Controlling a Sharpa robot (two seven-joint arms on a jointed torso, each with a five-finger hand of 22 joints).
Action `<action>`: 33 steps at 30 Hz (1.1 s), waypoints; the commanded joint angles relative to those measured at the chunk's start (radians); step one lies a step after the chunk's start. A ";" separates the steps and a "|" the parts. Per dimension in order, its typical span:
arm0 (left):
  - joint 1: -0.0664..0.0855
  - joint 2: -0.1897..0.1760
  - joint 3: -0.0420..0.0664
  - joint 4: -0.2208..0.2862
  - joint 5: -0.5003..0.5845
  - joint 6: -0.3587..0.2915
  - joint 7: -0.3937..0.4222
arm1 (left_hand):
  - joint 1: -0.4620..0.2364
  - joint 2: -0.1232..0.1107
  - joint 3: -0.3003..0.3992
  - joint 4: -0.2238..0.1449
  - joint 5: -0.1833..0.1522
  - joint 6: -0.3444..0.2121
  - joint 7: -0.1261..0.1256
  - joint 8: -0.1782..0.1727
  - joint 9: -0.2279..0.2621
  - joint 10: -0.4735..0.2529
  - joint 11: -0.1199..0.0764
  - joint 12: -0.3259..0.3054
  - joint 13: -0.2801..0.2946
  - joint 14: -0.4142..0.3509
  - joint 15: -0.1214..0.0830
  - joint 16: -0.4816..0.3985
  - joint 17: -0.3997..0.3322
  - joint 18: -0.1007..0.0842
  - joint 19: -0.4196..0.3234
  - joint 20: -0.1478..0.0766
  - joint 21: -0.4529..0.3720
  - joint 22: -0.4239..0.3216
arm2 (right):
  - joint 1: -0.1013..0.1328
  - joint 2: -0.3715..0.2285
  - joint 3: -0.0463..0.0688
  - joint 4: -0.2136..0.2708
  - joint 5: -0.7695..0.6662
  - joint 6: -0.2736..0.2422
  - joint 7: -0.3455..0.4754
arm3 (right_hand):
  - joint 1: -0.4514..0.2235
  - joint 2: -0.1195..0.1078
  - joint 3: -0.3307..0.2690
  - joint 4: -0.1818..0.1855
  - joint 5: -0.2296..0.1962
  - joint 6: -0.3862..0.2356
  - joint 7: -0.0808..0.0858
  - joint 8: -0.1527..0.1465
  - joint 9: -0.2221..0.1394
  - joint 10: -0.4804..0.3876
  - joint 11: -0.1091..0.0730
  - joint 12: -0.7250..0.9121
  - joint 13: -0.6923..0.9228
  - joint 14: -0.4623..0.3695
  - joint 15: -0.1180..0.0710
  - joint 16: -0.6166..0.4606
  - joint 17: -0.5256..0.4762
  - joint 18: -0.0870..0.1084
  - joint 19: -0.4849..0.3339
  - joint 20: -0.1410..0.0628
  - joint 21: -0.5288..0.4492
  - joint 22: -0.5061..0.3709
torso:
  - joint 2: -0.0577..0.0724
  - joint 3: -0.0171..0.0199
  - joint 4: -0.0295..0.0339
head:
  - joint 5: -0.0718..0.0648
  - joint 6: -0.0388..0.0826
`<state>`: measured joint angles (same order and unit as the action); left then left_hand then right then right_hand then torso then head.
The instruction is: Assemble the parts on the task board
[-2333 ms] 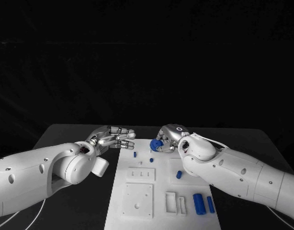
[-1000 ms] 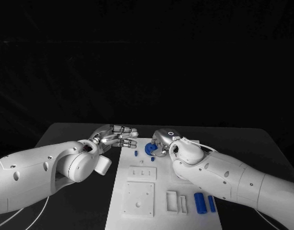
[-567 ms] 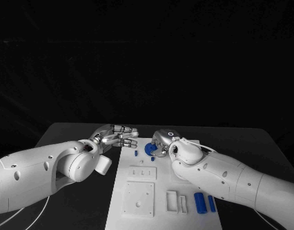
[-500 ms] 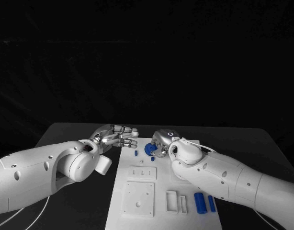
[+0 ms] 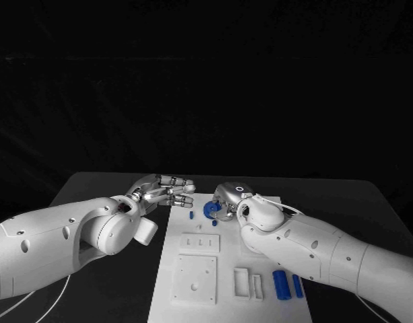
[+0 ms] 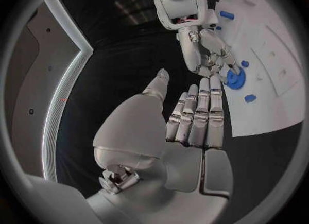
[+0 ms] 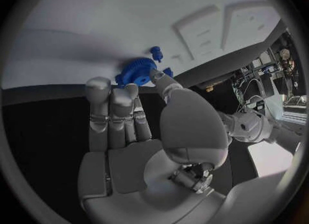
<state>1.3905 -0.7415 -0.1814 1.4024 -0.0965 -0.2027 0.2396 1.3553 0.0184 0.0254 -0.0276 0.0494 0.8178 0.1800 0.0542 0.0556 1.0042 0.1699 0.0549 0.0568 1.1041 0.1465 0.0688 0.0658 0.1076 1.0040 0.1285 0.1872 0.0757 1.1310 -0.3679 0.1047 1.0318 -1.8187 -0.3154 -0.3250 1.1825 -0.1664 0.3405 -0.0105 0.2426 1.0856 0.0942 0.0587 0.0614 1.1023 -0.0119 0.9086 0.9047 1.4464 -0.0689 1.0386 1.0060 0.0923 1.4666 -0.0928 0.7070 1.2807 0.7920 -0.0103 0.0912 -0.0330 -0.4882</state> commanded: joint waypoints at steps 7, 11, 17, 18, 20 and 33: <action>0.001 0.002 0.001 0.001 -0.002 0.014 0.006 | 0.005 0.002 0.003 -0.002 0.000 -0.002 -0.003 0.002 0.001 -0.006 -0.003 0.005 0.002 -0.006 -0.001 -0.004 -0.001 -0.013 -0.006 0.004 0.003 0.001 | -0.002 0.001 -0.002 -0.006 0.054 0.032 0.028 | -0.081 0.001 -0.058 0.106 0.003 -0.024 0.001 0.004 0.001 -0.003 0.010 -0.005 -0.003 0.000 -0.003 0.002 0.011 0.006 0.052 -0.001 -0.005 0.003 | 0.000 0.0005 -0.0012 | 0.000 0.000; 0.001 0.003 0.001 0.000 -0.002 0.014 0.006 | 0.005 0.003 0.003 -0.005 0.000 -0.004 -0.002 0.002 0.001 -0.007 -0.003 0.005 0.002 -0.006 -0.001 -0.004 -0.001 -0.013 -0.008 0.004 0.007 0.000 | -0.002 0.000 -0.002 -0.010 0.060 0.035 0.029 | -0.077 0.000 -0.065 0.121 0.003 -0.024 0.001 0.003 0.001 -0.003 0.011 -0.004 -0.004 0.000 -0.003 0.003 0.014 0.006 0.051 0.000 -0.005 0.004 | 0.000 0.0003 -0.0013 | -0.001 0.000; 0.001 0.002 0.001 0.000 -0.002 0.014 0.006 | 0.005 0.003 0.003 -0.005 0.000 -0.004 -0.002 0.002 0.001 -0.007 -0.003 0.005 0.002 -0.006 -0.001 -0.004 -0.001 -0.013 -0.008 0.004 0.007 0.000 | -0.002 -0.006 -0.002 -0.014 0.065 0.041 0.029 | -0.071 0.001 -0.064 0.123 0.022 -0.024 0.001 0.003 0.001 -0.003 0.011 -0.003 -0.004 0.000 -0.003 0.004 0.016 0.006 0.052 -0.001 -0.004 0.005 | 0.000 0.0010 -0.0011 | -0.002 0.000; 0.001 0.001 0.001 0.001 -0.002 0.013 0.006 | 0.005 0.003 0.003 -0.005 0.000 -0.004 -0.002 0.002 0.001 -0.007 -0.003 0.005 0.002 -0.006 -0.001 -0.004 -0.001 -0.013 -0.008 0.004 0.007 0.000 | -0.002 -0.008 -0.002 -0.014 0.066 0.041 0.030 | -0.070 0.000 -0.064 0.122 0.026 -0.024 0.001 0.003 0.001 -0.004 0.010 -0.003 -0.004 0.000 -0.003 0.004 0.017 0.006 0.051 -0.001 -0.006 0.004 | 0.000 0.0010 -0.0014 | -0.002 0.000; 0.001 0.001 0.001 0.001 -0.002 0.013 0.006 | 0.005 0.003 0.003 -0.005 0.000 -0.004 -0.002 0.002 0.001 -0.007 -0.003 0.005 0.002 -0.006 -0.001 -0.004 -0.001 -0.013 -0.008 0.004 0.007 0.000 | -0.003 -0.012 -0.002 -0.014 0.067 0.040 0.030 | -0.069 0.001 -0.063 0.122 0.032 -0.024 0.001 0.003 0.001 -0.004 0.010 -0.003 -0.004 0.000 -0.003 0.004 0.017 0.006 0.052 -0.001 -0.004 0.005 | 0.000 0.0008 -0.0019 | -0.003 -0.001; 0.001 -0.003 0.001 0.003 -0.003 0.012 0.006 | 0.005 0.003 0.003 -0.005 0.000 -0.004 -0.002 0.002 0.001 -0.007 -0.003 0.005 0.002 -0.006 -0.001 -0.004 -0.001 -0.013 -0.008 0.004 0.007 0.000 | -0.013 -0.052 -0.002 0.008 0.079 0.039 0.032 | -0.070 -0.001 -0.064 0.121 0.037 -0.023 0.000 0.003 0.001 -0.003 0.010 -0.003 -0.004 0.001 -0.004 0.004 0.018 0.006 0.052 -0.001 -0.003 0.006 | 0.000 0.0004 -0.0024 | -0.002 -0.005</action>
<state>1.3905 -0.7457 -0.1814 1.4026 -0.0966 -0.2026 0.2393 1.3553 0.0184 0.0254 -0.0276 0.0494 0.8178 0.1801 0.0543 0.0556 1.0042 0.1699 0.0549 0.0568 1.1041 0.1465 0.0688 0.0658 0.1077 1.0004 0.1321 0.1912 0.0757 1.1201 -0.4180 0.1028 1.0366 -1.7459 -0.2976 -0.2973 1.1123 -0.1645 0.2762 0.1091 0.2732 1.0688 0.0963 0.0589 0.0631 1.0973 -0.0069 0.9086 0.9025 1.4464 -0.0689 1.0386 1.0233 0.0923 1.4666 -0.0928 0.7070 1.2850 0.7920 -0.0091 0.0896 -0.0353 -0.4920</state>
